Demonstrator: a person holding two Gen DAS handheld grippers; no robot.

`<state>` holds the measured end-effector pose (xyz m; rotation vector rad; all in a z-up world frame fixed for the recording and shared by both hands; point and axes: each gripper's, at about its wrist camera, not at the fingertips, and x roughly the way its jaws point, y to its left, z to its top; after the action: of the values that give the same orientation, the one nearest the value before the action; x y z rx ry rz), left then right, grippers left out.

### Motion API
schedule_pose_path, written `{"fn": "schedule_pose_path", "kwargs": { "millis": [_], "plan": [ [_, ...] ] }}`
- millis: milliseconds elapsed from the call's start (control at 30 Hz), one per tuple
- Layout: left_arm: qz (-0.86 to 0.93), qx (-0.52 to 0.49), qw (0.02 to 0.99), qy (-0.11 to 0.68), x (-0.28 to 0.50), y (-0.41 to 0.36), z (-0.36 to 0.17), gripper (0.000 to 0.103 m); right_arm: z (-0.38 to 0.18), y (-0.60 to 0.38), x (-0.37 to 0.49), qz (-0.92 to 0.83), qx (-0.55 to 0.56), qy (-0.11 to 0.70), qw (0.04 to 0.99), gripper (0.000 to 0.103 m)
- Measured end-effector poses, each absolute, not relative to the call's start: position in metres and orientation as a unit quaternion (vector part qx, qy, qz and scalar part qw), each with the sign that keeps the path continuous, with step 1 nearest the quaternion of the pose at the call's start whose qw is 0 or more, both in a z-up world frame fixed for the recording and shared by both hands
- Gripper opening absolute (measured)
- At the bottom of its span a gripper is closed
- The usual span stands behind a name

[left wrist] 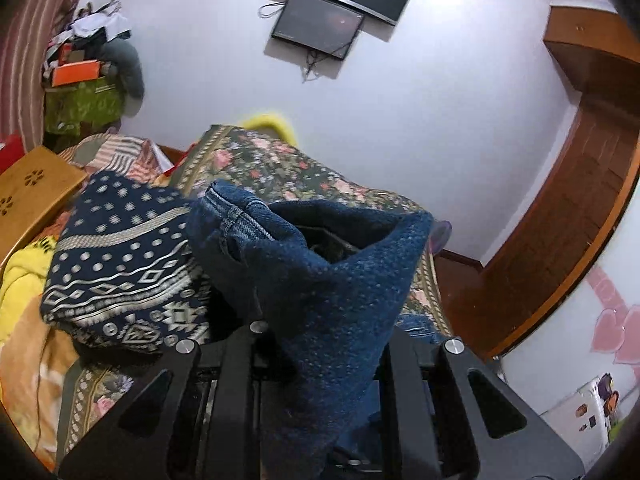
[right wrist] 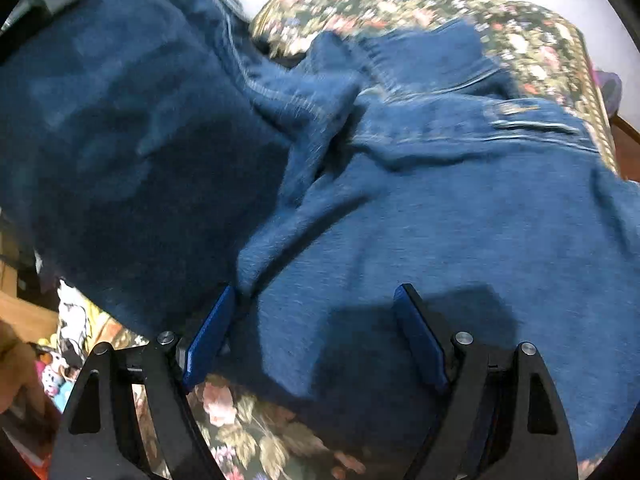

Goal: Fold large clothes

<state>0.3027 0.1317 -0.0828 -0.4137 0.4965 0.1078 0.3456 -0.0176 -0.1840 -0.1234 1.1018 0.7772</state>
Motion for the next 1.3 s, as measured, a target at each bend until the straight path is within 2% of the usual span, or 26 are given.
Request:
{"fn": "schedule_pose_path", "kwargs": {
  "millis": [167, 367, 500, 633, 800, 933, 1100, 1300],
  "plan": [
    [0.016, -0.172, 0.955, 0.242, 0.323, 0.087, -0.074, 0.015, -0.144, -0.086, 0.339, 0.316, -0.055, 0.449, 0.834, 0.079],
    [-0.067, -0.13, 0.954, 0.262, 0.341, 0.005, -0.081, 0.015, -0.119, -0.17, 0.333, 0.238, -0.033, 0.425, 0.873, 0.079],
    [-0.134, -0.09, 0.931, 0.326, 0.354, -0.048, -0.113, 0.016, -0.117, -0.217, 0.331, 0.182, -0.022, 0.428, 0.885, 0.079],
    [-0.153, -0.033, 0.896, 0.417, 0.359, -0.083, -0.167, 0.02, -0.12, -0.238, 0.326, 0.163, -0.007, 0.437, 0.884, 0.079],
    [-0.149, 0.0, 0.893, 0.424, 0.344, -0.083, -0.17, 0.028, -0.115, -0.24, 0.311, 0.174, -0.002, 0.431, 0.886, 0.079],
    [-0.168, -0.016, 0.884, 0.436, 0.333, -0.074, -0.157, 0.041, -0.1, -0.231, 0.303, 0.194, -0.01, 0.408, 0.892, 0.079],
    [-0.194, -0.066, 0.881, 0.427, 0.31, -0.057, -0.133, 0.042, -0.084, -0.209, 0.301, 0.229, -0.009, 0.38, 0.896, 0.079],
    [-0.152, -0.046, 0.909, 0.385, 0.287, -0.023, -0.111, 0.049, -0.08, -0.169, 0.311, 0.271, -0.014, 0.372, 0.888, 0.079]
  ]
}}
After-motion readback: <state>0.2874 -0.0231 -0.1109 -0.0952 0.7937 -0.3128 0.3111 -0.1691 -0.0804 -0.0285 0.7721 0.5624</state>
